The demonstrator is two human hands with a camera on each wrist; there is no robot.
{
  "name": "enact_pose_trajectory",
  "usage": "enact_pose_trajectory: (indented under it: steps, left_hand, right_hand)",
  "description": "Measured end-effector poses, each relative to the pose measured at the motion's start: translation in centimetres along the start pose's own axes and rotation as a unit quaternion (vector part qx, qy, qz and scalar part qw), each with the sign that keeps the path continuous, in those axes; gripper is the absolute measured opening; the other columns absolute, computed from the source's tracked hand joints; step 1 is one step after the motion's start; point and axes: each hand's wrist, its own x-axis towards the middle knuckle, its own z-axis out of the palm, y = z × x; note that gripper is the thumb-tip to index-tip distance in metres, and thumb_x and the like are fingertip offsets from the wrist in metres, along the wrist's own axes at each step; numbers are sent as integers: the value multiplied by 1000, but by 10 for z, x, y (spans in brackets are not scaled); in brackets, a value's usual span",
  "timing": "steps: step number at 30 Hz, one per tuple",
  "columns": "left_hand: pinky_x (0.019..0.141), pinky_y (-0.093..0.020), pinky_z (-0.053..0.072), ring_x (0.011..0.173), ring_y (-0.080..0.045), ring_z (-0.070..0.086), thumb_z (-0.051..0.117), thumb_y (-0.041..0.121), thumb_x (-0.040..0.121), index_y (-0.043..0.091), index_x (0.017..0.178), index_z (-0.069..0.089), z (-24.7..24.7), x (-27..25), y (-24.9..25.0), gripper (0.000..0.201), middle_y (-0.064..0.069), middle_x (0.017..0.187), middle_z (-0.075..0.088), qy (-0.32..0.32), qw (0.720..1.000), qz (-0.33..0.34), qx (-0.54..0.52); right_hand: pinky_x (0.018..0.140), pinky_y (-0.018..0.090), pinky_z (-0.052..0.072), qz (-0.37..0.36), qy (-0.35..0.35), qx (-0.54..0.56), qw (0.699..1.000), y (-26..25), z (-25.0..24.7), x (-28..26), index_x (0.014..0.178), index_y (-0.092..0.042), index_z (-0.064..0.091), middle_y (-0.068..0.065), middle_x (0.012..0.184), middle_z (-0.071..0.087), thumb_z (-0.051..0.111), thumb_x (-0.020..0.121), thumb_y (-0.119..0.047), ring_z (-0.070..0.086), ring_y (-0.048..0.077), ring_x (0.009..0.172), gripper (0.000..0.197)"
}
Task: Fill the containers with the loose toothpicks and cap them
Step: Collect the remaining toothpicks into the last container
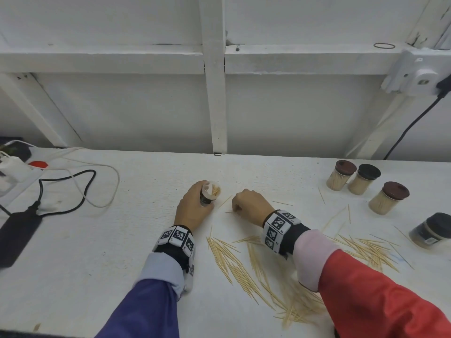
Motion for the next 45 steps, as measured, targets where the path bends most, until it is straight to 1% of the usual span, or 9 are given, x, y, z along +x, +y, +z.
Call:
enact_pose_trajectory:
  steps: [9,13,16,21,25,28,32,36,45]
  left_hand:
    - [94,-35,48,109,-11,57,70,14,79,32,122,56,2,0,1,48,14,121,61,-3,1000,20,-2]
    - [93,-29,47,108,-10,57,72,12,79,30,123,55,3,0,4,50,14,120,60,-6,999,32,0]
    - [93,-28,46,108,-9,56,72,12,79,31,123,54,3,0,5,51,16,119,58,-12,999,40,2]
    - [90,-31,48,108,-10,57,72,13,79,34,124,53,1,-1,10,53,15,119,59,-5,999,41,-23]
    - [94,-34,48,111,-10,56,71,15,80,30,127,52,0,-1,7,52,13,125,59,11,999,39,-17]
    - [90,-34,48,109,-12,57,69,15,81,31,127,50,-1,-2,7,52,14,125,58,36,999,26,-15]
    - [88,-37,49,114,-12,54,66,7,83,29,132,50,0,-3,8,56,11,130,53,48,997,67,-1]
    - [94,-45,48,112,-24,54,58,-16,68,18,121,65,3,1,3,63,-1,123,57,64,986,133,83]
    - [98,-33,29,111,-26,51,65,-8,74,21,124,64,5,3,2,57,-1,118,60,74,984,92,133]
  right_hand:
    - [82,27,40,16,26,132,991,4,-10,5,118,-2,62,15,117,57,42,95,-4,56,29,104,30]
    - [75,26,44,30,204,375,904,-6,-33,12,98,-5,70,3,95,64,51,93,1,57,14,83,21]
    - [77,24,50,17,228,477,848,-19,-41,15,90,-10,70,1,92,69,57,91,2,59,9,79,18]
    - [75,8,41,-33,166,460,872,-24,-26,18,99,-7,74,-1,93,67,58,90,3,58,4,86,21]
    - [76,7,40,16,243,476,845,-19,-26,19,108,-8,73,-1,91,63,40,88,16,53,-7,80,45]
    - [79,12,37,60,217,387,894,-10,-21,27,113,-8,70,10,106,66,38,86,15,54,7,89,47]
    - [94,37,46,8,4,121,993,-4,-3,32,119,-11,67,10,125,60,49,90,-2,55,28,116,34]
    - [80,34,46,-34,-6,-9,999,-7,-2,23,105,-9,69,11,113,61,51,90,-6,58,31,104,23]
    - [66,33,36,61,73,-26,995,-5,-18,8,108,-7,51,10,102,63,41,91,-5,53,30,78,20]
